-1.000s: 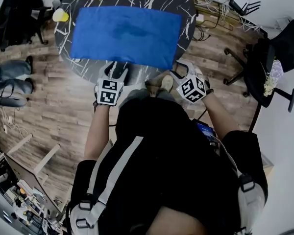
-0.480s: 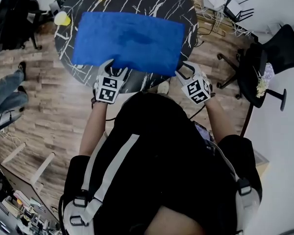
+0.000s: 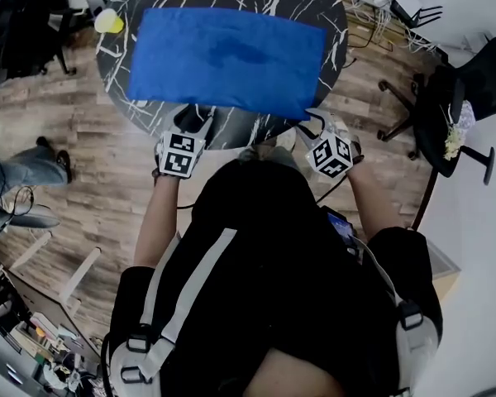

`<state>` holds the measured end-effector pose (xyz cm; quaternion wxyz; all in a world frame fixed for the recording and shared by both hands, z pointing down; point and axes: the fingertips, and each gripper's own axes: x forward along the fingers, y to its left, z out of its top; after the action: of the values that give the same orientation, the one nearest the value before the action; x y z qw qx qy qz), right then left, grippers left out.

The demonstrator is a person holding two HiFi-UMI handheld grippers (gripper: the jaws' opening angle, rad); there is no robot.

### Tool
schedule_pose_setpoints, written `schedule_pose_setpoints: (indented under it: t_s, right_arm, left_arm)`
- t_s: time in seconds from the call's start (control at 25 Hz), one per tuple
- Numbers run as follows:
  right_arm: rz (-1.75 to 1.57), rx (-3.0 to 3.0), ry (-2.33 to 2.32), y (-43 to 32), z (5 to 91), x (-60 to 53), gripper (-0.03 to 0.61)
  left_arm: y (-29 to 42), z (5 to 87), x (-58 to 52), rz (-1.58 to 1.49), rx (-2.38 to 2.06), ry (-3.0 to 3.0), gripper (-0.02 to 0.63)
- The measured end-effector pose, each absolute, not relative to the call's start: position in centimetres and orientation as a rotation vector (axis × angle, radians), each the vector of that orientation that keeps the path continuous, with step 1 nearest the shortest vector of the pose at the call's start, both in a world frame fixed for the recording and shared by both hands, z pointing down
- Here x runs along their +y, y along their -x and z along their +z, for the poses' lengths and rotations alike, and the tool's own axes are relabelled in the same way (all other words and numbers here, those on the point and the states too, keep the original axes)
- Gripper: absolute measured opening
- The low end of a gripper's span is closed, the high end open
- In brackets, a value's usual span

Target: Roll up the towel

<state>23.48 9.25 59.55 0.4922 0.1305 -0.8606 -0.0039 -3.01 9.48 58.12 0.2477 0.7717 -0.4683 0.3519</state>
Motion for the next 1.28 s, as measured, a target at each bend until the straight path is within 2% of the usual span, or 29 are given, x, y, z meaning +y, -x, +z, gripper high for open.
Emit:
schedule_pose_setpoints:
  t_s: [0.8,1.0,1.28]
  right_arm:
    - [0.068,-2.126,-0.295,-22.8,60.3,9.8,0.143]
    - [0.101,-2.107,-0.393,-19.5,60.0,9.0,0.124]
    - [0.138,-2.109,-0.481,-12.6,59.8,8.9,0.11]
  left_arm:
    - [7.4,57.5,9.9,1.18,-1.251,-2.116,0.262]
    - [8.6,59.5,8.9,1.285,-1.061,-2.234,0.253]
    - [14.6,61.0,8.2,1.438,-0.902,-2.324,0.232]
